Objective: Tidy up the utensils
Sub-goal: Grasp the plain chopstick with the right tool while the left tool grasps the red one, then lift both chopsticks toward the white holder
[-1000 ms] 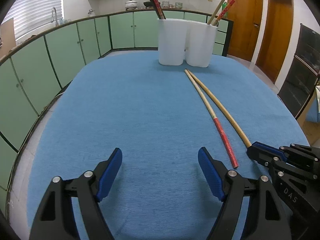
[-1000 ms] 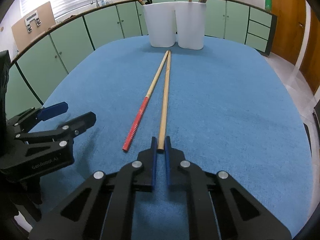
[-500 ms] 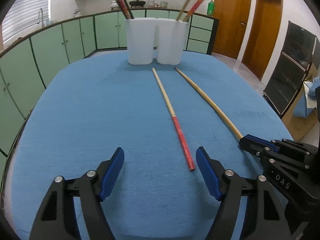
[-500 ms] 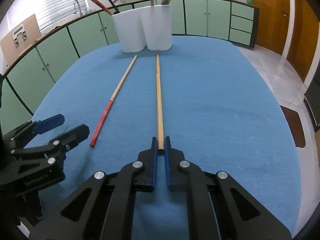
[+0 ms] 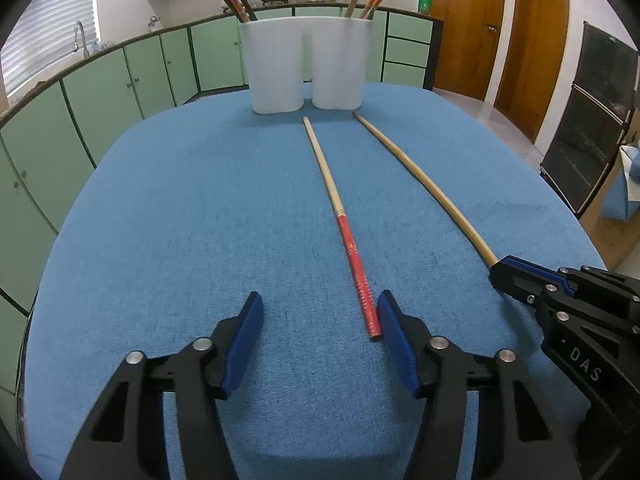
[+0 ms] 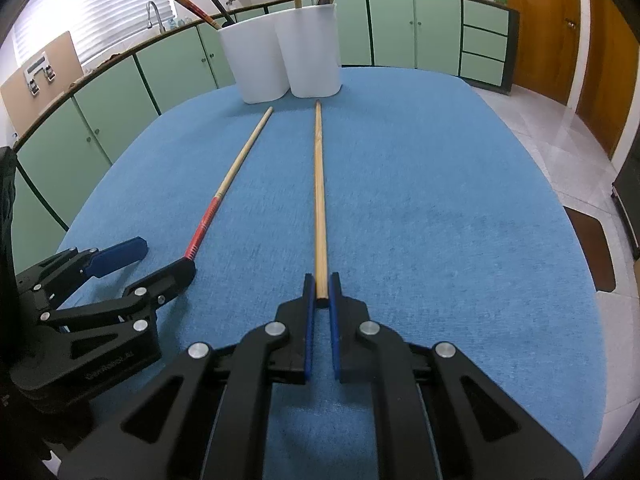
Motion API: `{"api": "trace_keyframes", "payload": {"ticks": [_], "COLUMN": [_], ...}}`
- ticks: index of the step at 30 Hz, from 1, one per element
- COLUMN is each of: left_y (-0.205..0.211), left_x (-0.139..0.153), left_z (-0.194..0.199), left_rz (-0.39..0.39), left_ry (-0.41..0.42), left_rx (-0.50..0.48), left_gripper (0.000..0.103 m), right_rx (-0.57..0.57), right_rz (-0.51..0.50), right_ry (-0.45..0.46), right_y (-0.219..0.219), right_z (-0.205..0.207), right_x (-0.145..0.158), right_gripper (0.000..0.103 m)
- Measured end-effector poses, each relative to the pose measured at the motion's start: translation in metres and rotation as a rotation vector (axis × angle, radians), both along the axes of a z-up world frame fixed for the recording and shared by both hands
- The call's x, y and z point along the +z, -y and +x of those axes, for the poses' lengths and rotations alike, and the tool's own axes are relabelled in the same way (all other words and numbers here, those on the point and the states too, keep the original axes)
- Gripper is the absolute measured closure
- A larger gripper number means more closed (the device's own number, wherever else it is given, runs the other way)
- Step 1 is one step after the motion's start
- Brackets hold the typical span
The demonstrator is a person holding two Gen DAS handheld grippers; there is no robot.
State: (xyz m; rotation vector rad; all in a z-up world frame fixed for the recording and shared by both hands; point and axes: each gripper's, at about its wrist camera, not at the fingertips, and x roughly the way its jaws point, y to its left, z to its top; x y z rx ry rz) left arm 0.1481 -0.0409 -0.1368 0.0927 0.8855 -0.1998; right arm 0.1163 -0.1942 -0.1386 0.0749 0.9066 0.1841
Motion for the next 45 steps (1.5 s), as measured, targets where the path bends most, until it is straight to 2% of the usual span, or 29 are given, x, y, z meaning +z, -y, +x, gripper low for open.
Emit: {"api": "trace_keyframes", "payload": {"ticks": [7, 9, 17, 21, 27, 35, 45], "left_y": [-0.001, -0.003, -0.007, -0.011, -0.018, -0.031, -0.036], "left_x": [0.001, 0.001, 0.005, 0.019, 0.055, 0.113, 0.161], "left_z": [-0.001, -0.001, -0.002, -0.011, -0.021, -0.024, -0.001], "left_rz": [-0.009, -0.016, -0.044, -0.038, -0.034, -0.07, -0.115], "left_ry": [0.009, 0.008, 0.017, 0.051, 0.13, 0.254, 0.321], "left_rx": [0.011, 0.016, 0.016, 0.012, 0.004, -0.002, -0.038], "left_gripper": [0.092, 0.097, 0.097, 0.097, 0.097, 0.097, 0.097], "right_rx": [0.005, 0.006, 0.01, 0.016, 0.027, 0.049, 0.113], "right_rz": [0.033, 0.044, 0.032, 0.012, -0.01, -0.019, 0.012], "right_ry": [-0.006, -0.007, 0.008, 0.047, 0.135, 0.228, 0.315], "right_y": [0.006, 0.007, 0.003, 0.002, 0.003, 0.003, 0.005], "right_z": [0.002, 0.001, -0.004, -0.008, -0.014, -0.01, 0.01], "right_x": [-0.001, -0.001, 0.002, 0.013, 0.047, 0.093, 0.156], "right_gripper": [0.096, 0.096, 0.097, 0.097, 0.097, 0.097, 0.097]}}
